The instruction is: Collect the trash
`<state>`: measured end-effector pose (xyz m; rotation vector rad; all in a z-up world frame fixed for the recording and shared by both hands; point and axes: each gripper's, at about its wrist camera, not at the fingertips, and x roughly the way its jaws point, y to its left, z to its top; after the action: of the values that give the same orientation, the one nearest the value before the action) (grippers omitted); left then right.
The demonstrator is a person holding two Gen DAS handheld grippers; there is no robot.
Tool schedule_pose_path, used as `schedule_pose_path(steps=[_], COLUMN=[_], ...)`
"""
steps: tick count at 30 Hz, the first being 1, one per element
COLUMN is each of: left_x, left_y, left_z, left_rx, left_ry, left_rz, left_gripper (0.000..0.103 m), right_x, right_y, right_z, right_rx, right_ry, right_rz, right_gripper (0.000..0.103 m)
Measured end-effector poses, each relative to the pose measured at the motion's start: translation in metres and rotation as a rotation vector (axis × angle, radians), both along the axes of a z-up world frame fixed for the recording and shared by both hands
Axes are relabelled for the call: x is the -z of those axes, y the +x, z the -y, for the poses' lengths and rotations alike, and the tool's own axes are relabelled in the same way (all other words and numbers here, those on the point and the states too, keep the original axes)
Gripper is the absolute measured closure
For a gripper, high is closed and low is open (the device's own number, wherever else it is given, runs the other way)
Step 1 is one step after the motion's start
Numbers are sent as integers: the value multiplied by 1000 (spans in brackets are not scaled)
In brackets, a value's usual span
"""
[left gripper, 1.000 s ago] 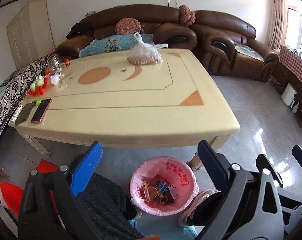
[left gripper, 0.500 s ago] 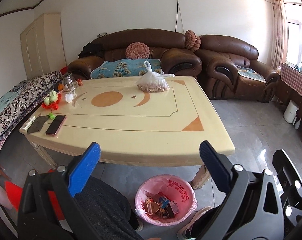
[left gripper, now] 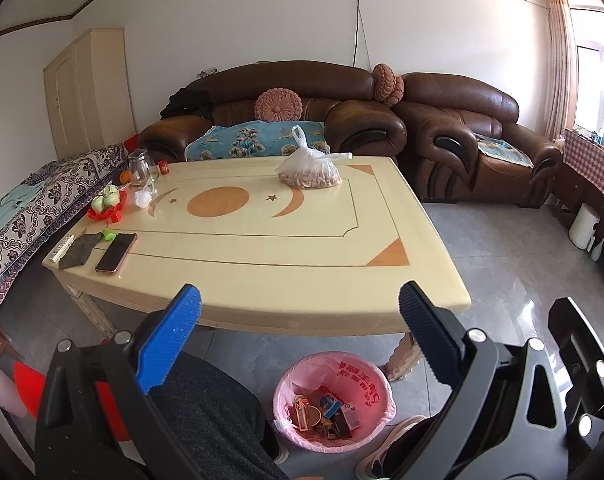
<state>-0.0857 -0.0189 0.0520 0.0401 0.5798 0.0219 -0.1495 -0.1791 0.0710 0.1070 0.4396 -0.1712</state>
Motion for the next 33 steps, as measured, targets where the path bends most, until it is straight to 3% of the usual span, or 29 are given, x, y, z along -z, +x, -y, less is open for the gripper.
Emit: schedule_pose_path(steps=[33], left_x=[2], left_y=[3], left_z=[-6], left_rx=[5], left_ry=[-11], left_rz=[-13], left_gripper=[6], right_x=[-4], right_y=[3], right_z=[-3], right_rx=[-2], right_ry=[-25], right_rz=[4], right_gripper=[7])
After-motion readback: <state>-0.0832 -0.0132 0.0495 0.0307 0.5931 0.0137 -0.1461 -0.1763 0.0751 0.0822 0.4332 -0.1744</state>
